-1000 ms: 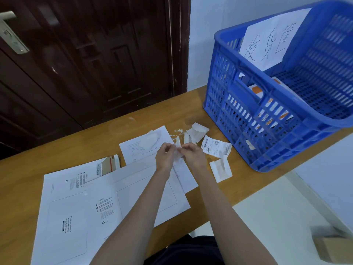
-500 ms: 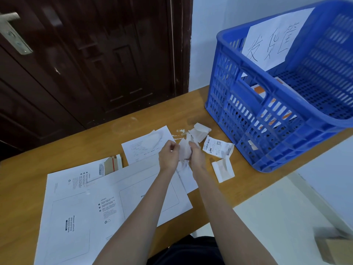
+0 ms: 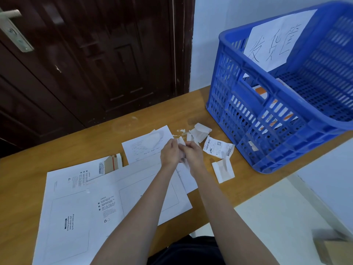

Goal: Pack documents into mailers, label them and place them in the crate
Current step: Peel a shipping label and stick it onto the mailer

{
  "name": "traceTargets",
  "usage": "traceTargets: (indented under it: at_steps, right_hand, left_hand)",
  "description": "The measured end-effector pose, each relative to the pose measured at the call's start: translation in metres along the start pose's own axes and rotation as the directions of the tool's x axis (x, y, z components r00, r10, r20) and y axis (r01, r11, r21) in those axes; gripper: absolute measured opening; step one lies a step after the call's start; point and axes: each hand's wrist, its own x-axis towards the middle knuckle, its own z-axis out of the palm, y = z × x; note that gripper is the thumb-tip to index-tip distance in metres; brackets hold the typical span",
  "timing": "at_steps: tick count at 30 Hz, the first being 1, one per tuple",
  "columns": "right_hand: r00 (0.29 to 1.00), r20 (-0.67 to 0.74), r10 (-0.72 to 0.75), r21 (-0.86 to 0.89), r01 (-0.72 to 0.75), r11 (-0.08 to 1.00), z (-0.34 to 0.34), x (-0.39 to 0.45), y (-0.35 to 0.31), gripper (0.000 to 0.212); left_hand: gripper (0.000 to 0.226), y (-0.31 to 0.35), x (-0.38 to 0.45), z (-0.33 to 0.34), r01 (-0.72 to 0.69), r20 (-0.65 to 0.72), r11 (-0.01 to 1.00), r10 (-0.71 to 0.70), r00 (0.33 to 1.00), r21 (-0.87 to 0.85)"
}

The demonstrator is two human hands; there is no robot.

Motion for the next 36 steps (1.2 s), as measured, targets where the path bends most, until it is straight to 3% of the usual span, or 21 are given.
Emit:
traceTargets:
  at_steps: [2,5,7,12,16,18,20,22,26,29,33,36]
  right_hand:
    - [0.992,0.078,0.103,0.164,-0.115,0.980,-0.001,0.001,-0.003,0.011]
    - [0.958,0.209,0.195,0.472,-0.273,0.838,-0.001,-0.002,-0.004,0.014]
    - [0.961,0.174,0.215,0.521,-0.275,0.808,0.000,-0.003,-0.005,0.015]
    - [0.963,-0.036,0.268,0.302,-0.246,0.921,-0.004,-0.002,-0.013,0.031]
    - [0.984,-0.141,0.105,-0.177,-0.130,0.976,0.013,-0.003,-0.005,0.045]
    - [0.979,-0.198,0.051,-0.175,-0.087,0.981,0.018,-0.007,-0.002,0.042]
    - [0.980,-0.164,0.110,0.028,-0.107,0.994,0.018,-0.006,-0.002,0.033]
    - [0.980,-0.096,0.172,0.168,-0.154,0.974,0.016,-0.008,-0.007,0.027]
    - [0.959,-0.030,0.282,0.316,-0.258,0.913,0.011,-0.005,-0.011,0.021]
    - [0.932,0.033,0.360,0.430,-0.338,0.837,0.005,-0.003,-0.003,0.017]
    - [0.943,0.042,0.330,0.383,-0.320,0.867,0.002,-0.006,-0.004,0.020]
    - [0.982,-0.083,0.172,0.099,-0.163,0.982,0.005,-0.006,-0.007,0.022]
  left_hand:
    - [0.029,0.000,0.002,-0.001,0.076,0.018,0.984,-0.074,0.997,-0.163]
    - [0.024,0.000,0.003,-0.002,0.244,0.076,0.898,-0.233,0.970,-0.367]
    - [0.022,-0.003,0.001,-0.002,0.256,0.090,0.887,-0.240,0.967,-0.385]
    - [0.030,-0.007,-0.006,-0.004,0.073,0.034,0.985,-0.068,0.997,-0.155]
    - [0.035,-0.007,-0.008,0.001,-0.090,-0.038,0.989,0.095,0.995,0.118]
    - [0.037,-0.007,-0.006,0.004,-0.089,-0.051,0.996,0.090,0.995,0.017]
    - [0.039,-0.005,-0.005,0.005,-0.014,-0.040,0.983,0.007,0.999,-0.181]
    - [0.037,-0.002,-0.005,0.003,0.082,-0.007,0.938,-0.090,0.996,-0.335]
    - [0.031,0.001,-0.004,-0.005,0.243,0.093,0.850,-0.226,0.970,-0.468]
    - [0.030,0.000,-0.006,-0.015,0.340,0.186,0.724,-0.288,0.940,-0.600]
    - [0.026,-0.002,-0.011,-0.019,0.425,0.254,0.650,-0.344,0.904,-0.630]
    - [0.040,0.001,-0.012,-0.017,0.425,0.210,0.635,-0.388,0.897,-0.645]
